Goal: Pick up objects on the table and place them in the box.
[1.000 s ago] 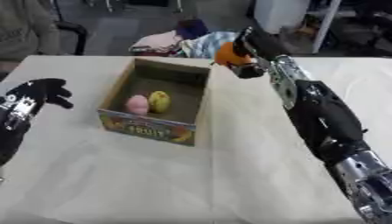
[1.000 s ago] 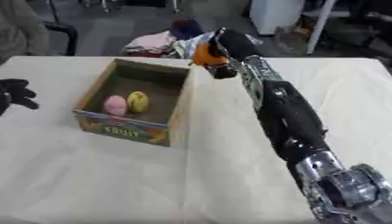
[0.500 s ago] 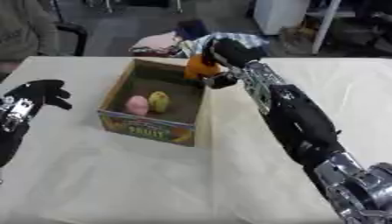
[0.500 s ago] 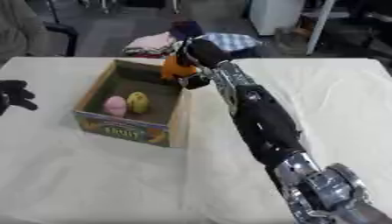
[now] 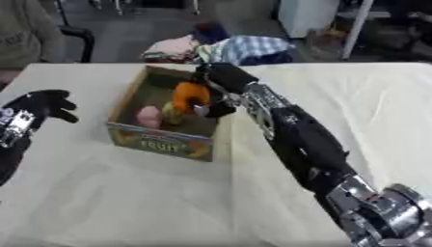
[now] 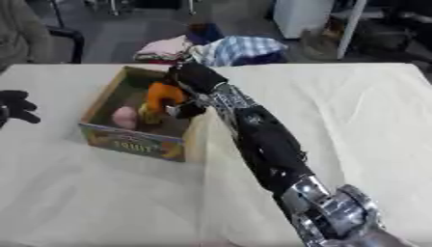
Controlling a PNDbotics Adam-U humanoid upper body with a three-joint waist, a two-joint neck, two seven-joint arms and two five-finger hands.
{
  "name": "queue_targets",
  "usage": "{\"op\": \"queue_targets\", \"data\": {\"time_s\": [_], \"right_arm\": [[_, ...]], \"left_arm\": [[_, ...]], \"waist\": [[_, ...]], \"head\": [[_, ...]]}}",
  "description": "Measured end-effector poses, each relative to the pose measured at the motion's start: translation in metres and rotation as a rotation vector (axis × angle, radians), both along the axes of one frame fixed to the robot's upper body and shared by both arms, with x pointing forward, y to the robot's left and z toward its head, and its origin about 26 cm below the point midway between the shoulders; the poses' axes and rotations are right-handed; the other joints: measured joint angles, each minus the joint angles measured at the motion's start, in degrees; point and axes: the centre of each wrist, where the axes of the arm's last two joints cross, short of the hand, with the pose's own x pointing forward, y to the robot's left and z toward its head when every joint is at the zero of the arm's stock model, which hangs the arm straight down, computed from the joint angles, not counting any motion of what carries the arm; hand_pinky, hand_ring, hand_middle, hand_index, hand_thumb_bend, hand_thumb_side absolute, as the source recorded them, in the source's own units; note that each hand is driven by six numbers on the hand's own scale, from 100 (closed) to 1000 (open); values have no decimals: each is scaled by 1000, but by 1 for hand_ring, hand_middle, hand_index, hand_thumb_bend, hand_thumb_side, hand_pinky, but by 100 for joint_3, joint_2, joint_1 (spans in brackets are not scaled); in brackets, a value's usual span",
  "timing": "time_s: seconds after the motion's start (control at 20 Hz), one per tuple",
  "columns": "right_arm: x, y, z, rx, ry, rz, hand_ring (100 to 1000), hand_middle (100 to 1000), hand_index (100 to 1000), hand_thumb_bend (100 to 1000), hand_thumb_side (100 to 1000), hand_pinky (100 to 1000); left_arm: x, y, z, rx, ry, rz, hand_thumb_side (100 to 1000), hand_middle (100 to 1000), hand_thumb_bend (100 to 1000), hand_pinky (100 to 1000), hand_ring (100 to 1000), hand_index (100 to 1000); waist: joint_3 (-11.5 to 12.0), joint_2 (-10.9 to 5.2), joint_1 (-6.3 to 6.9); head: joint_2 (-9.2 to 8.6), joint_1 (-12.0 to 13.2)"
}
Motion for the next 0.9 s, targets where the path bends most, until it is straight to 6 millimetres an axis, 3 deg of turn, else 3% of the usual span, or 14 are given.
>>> {"op": "queue_targets", "data": {"time_s": [0.15,0.25,0.45,0.7,0.9], "right_arm": [[-2,3,0,-50,34,75,858,921,969,100,863,781],[-3,5,5,-58,47,114,855,920,969,100,830,777],[-3,-7,20,13,29,134,801,840,935,100,645,734],[-7,-51,36,251,6,68,751,773,897,100,559,696],[-19,-95,48,479,16,-8,742,765,887,100,582,683]], "left_arm": [[0,0,0,0,0,0,861,644,187,1000,641,808],[0,0,0,0,0,1,861,644,187,1000,641,808],[-1,1,-1,-1,0,5,861,643,186,1000,640,807],[-3,6,-4,-6,3,32,861,644,188,1000,641,807],[-4,12,-7,-11,-1,66,856,645,193,1000,642,806]], "waist": [[-2,-3,0],[-13,-3,0],[-43,-4,-3],[-75,-4,-34],[-106,3,-70]], "head": [[0,3],[0,8],[0,29],[0,93],[0,156]]}}
